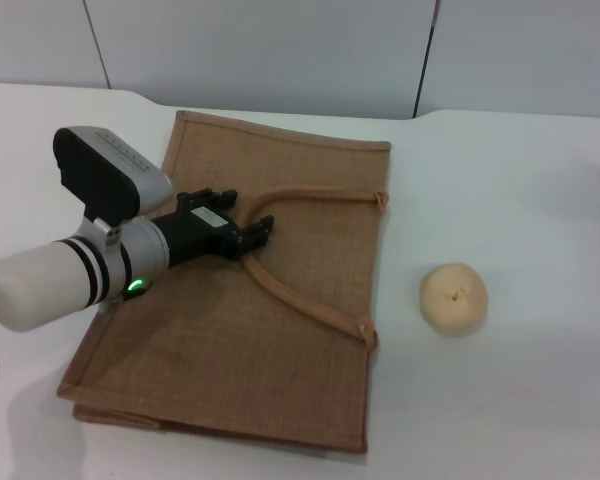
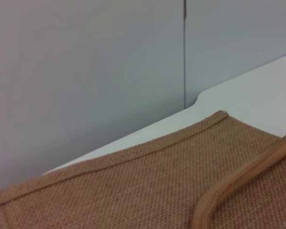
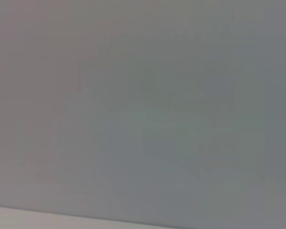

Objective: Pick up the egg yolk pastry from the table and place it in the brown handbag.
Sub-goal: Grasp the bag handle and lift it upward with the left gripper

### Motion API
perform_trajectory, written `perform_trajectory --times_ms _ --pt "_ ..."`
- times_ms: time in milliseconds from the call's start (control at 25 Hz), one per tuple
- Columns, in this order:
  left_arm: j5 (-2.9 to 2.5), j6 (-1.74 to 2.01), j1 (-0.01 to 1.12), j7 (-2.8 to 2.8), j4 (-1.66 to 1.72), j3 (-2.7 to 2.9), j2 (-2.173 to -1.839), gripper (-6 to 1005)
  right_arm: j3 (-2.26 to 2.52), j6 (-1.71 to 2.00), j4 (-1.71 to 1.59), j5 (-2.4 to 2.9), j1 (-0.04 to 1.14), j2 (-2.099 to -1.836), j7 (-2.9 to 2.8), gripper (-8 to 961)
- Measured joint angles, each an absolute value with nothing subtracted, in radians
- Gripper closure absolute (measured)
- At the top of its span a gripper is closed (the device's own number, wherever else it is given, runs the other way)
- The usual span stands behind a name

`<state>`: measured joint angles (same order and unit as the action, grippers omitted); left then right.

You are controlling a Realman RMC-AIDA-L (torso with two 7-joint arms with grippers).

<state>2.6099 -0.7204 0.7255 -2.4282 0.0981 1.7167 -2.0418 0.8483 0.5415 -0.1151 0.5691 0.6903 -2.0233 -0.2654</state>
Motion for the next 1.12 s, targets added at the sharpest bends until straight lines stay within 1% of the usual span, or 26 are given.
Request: perform_trajectory --times_ms 320,520,760,1080,1120 --pt "2.605 -0.668 0.737 -2.387 0.099 1.716 -2.040 436 0.848 0.541 -0.115 0.569 0.691 -2.023 -0.265 77" --pt "2.605 -0.674 0.739 -2.385 0.103 1.717 -2.042 604 0.848 0.541 -0.114 0.569 0.694 -2.023 -0.265 77" --pt "2.611 -0.668 0.736 -2.356 0.139 1.717 -2.042 755 0.848 0.542 -0.112 0.569 0.694 -2.023 -0.265 76" --pt "2.605 -0.666 0.736 -2.314 0.173 1.716 -2.037 879 0.848 0.541 -0.112 0.569 0.688 -2.023 -0.265 77" --pt "2.603 -0.666 0.735 -2.312 0.180 1.716 -2.036 879 0.848 0.542 -0.113 0.569 0.687 -2.023 -0.265 77"
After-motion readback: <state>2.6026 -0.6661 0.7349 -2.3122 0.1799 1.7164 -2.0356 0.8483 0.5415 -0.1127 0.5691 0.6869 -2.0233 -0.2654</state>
